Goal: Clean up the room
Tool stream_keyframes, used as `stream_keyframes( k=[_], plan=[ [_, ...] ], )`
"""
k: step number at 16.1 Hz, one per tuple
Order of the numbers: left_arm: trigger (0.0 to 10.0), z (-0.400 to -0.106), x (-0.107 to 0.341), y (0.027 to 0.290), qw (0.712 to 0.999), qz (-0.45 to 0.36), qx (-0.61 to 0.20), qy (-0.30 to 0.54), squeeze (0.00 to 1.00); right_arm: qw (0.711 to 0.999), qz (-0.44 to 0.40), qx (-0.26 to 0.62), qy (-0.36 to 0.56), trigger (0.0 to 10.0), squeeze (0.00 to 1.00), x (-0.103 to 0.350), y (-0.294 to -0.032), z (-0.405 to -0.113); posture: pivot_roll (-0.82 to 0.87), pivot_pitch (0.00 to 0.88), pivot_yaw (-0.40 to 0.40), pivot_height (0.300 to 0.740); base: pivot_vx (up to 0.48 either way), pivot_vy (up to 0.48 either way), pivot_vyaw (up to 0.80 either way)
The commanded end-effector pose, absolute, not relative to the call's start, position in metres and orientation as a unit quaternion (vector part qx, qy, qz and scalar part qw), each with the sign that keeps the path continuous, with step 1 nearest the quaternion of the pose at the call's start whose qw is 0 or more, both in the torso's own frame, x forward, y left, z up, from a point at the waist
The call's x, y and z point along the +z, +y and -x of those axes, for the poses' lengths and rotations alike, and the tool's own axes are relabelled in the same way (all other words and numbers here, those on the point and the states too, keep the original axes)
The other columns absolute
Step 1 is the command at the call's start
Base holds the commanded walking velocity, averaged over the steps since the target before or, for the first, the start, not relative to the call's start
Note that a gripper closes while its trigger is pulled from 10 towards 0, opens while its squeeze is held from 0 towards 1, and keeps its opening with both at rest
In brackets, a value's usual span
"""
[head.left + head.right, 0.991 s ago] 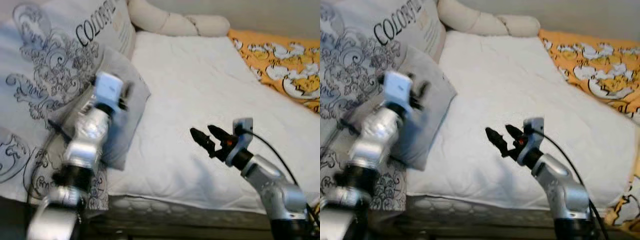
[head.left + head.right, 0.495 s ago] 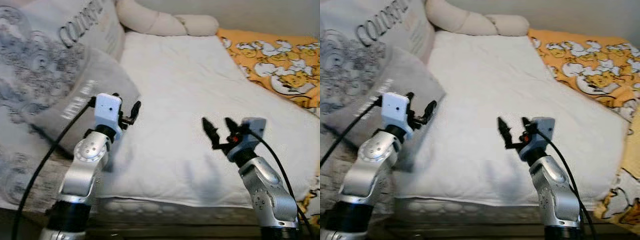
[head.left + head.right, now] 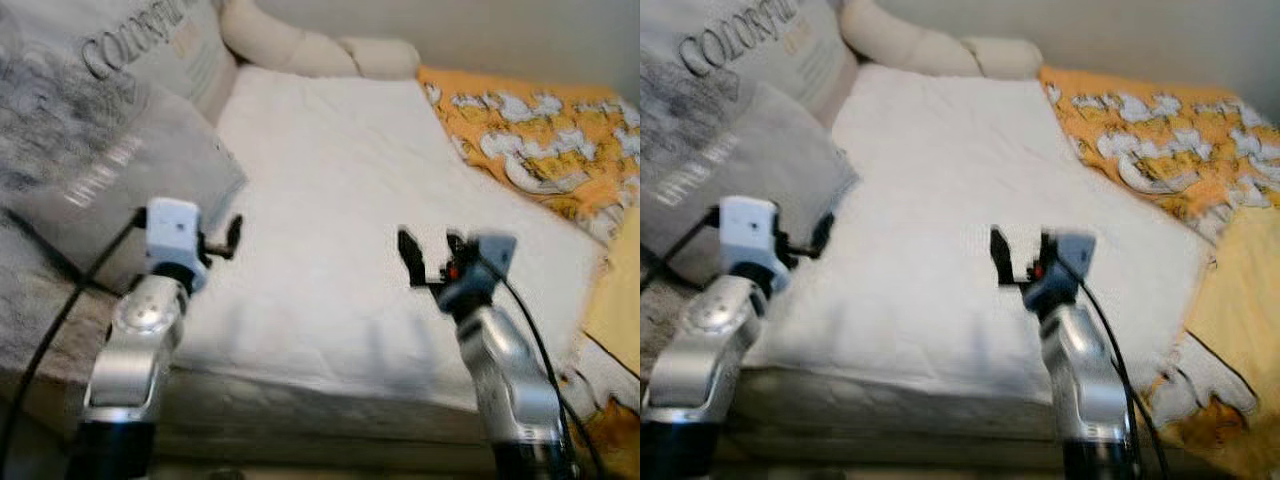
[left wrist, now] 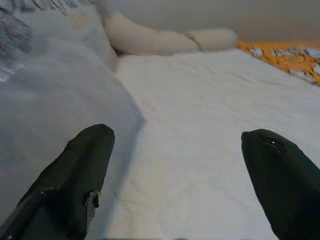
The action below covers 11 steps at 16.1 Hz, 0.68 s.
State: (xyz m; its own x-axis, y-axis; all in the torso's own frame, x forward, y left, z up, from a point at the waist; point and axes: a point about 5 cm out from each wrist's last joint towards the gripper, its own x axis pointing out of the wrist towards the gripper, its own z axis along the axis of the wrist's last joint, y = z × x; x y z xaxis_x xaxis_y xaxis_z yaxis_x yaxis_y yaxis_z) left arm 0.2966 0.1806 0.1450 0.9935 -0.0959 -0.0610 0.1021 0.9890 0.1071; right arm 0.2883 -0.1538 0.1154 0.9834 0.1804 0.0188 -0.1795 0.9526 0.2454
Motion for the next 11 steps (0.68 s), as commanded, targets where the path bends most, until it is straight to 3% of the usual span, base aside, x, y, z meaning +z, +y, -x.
stream_keyframes(
  k=[1, 11],
  plan=[
    [10.0, -0.2981, 0.1428, 0.175, 0.996, -0.056, -0.057, 0.035, 1.0, 0.989, -0.124, 0.076, 0.019, 10.0, 1.0, 0.1112, -0.1594, -0.2889, 0.1, 0.0, -0.061, 0.74, 0.0, -0.416, 0.0],
    [10.0, -0.3006, 0.1343, 0.1759, 0.995, -0.063, -0.051, 0.051, 1.0, 0.995, -0.074, 0.06, 0.017, 10.0, 1.0, 0.1036, -0.1591, -0.293, 0.1, 0.0, -0.071, 0.74, 0.0, -0.42, 0.0]
  ],
)
